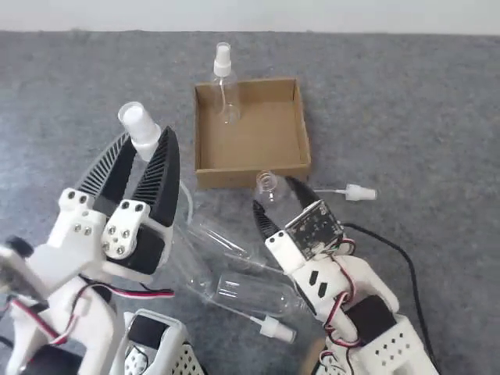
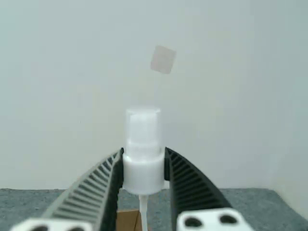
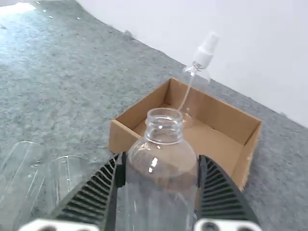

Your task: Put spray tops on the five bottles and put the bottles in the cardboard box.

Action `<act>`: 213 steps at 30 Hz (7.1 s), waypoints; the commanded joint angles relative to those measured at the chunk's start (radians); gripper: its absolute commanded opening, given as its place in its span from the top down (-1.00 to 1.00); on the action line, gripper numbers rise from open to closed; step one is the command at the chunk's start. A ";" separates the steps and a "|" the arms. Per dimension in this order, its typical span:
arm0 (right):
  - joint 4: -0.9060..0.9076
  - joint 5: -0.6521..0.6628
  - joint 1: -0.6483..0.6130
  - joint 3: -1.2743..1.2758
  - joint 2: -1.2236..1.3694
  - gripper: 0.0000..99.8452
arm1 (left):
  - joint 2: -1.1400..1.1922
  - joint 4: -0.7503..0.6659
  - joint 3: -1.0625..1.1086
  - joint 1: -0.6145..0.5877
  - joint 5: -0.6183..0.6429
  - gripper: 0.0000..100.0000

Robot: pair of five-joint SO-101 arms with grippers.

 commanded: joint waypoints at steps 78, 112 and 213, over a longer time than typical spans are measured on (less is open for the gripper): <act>-0.157 -0.011 -0.248 0.086 -0.016 0.79 | -0.307 -0.143 0.549 0.081 0.014 0.89; -0.148 -0.003 -0.248 0.078 -0.016 0.79 | -0.307 -0.103 0.536 -0.311 -0.048 0.71; -0.131 -0.009 -0.194 0.000 -0.018 0.90 | -0.307 -0.041 0.796 -0.092 -0.250 0.71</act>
